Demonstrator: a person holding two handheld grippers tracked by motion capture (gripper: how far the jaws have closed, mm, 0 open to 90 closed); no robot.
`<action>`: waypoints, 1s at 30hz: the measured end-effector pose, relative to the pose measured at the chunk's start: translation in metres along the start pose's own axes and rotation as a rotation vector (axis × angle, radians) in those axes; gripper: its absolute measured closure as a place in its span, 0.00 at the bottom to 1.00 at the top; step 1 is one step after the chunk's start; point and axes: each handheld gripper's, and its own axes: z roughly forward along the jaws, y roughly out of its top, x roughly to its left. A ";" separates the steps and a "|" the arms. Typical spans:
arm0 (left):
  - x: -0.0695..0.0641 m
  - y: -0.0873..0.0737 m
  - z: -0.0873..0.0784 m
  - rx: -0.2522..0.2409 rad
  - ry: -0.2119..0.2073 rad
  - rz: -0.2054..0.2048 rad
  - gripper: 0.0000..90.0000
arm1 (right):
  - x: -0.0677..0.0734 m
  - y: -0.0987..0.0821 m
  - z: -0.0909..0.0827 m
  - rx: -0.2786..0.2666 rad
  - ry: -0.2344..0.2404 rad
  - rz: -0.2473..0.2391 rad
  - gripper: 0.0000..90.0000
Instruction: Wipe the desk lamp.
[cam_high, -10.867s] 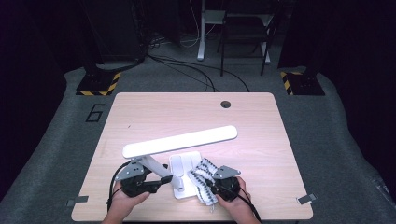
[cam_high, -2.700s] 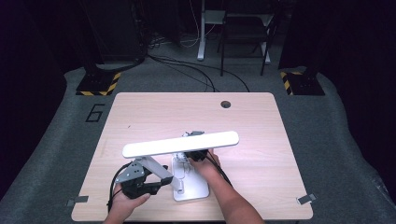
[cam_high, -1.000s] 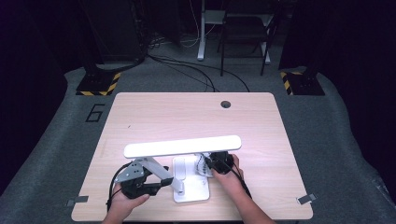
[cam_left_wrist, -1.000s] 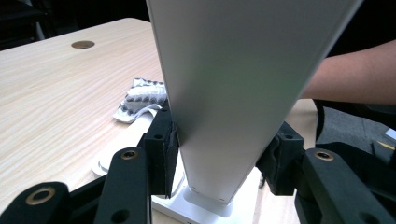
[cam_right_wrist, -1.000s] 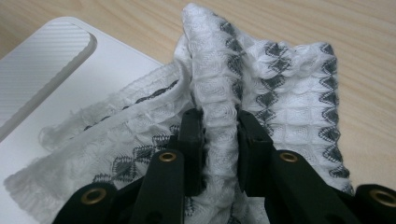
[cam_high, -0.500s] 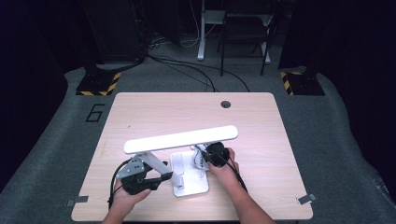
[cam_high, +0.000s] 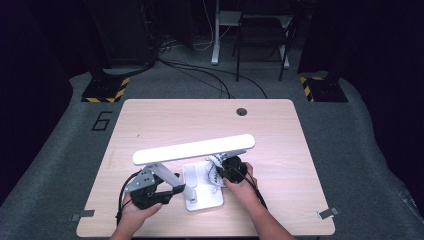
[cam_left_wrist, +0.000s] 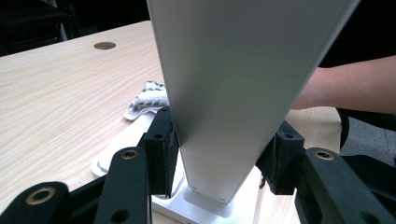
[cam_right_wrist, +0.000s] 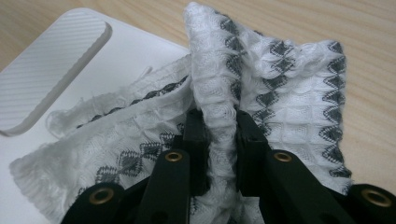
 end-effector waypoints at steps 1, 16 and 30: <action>0.000 0.000 0.000 -0.001 -0.002 0.001 0.60 | 0.001 -0.001 -0.001 0.002 0.003 0.004 0.86; -0.002 0.000 0.001 0.004 0.015 0.004 0.60 | 0.013 -0.025 -0.022 -0.001 0.034 -0.041 0.86; -0.003 0.000 0.001 0.005 0.022 0.009 0.60 | 0.029 -0.058 -0.048 -0.021 0.060 -0.083 0.85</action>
